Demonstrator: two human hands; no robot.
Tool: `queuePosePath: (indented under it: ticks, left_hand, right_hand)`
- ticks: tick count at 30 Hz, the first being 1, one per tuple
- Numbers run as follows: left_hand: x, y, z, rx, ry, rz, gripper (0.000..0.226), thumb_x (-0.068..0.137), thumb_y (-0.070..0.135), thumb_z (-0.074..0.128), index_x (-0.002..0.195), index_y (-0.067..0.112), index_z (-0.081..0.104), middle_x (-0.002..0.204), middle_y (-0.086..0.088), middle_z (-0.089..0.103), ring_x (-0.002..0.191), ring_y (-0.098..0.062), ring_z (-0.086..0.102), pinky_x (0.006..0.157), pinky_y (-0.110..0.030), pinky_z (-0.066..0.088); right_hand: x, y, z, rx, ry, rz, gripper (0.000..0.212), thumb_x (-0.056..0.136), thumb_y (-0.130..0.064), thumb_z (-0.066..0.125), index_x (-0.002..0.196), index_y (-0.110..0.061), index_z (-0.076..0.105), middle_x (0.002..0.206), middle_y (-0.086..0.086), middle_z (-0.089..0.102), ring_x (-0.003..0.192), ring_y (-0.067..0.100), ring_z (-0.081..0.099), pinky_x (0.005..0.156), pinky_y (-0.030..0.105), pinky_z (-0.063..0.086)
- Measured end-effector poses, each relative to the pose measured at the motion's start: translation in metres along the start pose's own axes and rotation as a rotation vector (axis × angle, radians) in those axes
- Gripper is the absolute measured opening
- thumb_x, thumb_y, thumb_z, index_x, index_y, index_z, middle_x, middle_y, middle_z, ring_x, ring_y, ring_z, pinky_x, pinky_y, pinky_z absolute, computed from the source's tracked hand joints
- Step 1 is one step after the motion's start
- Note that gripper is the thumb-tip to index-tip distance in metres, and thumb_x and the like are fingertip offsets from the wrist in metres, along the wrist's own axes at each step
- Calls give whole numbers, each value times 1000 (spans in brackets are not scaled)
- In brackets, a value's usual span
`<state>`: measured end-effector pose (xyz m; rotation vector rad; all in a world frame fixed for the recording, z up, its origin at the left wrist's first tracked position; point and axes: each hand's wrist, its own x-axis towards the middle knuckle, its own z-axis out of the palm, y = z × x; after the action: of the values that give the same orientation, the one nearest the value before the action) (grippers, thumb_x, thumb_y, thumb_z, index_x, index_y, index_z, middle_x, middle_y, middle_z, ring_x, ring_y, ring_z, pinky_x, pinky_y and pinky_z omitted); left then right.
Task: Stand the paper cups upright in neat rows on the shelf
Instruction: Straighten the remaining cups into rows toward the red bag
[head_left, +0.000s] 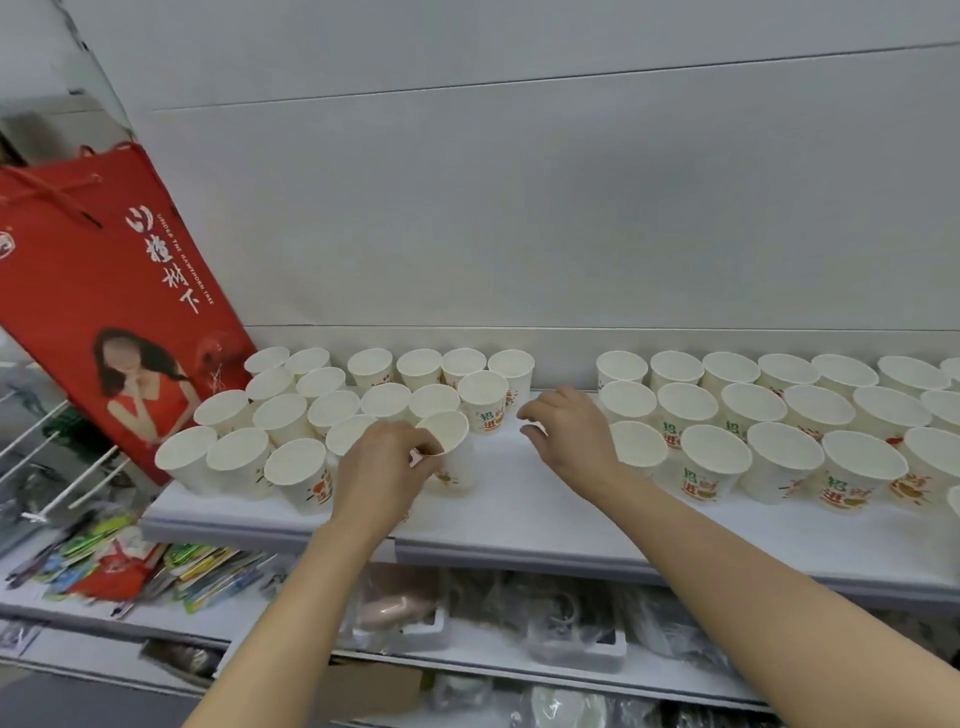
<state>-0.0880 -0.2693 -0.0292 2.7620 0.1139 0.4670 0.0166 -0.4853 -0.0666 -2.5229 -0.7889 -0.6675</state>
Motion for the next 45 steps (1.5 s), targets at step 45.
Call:
queuePosePath:
  ticks: [45]
  left_hand:
    - [-39,297,119,-157,-21,525,21,88,45,64,101,31,75,94,10,68,94,-15,49,67,-25,30]
  right_hand:
    - [-221,158,-202,-216,300,219,10,71,-9,81,75,-14,73,75,-4,68,72,24,55,57,28,45]
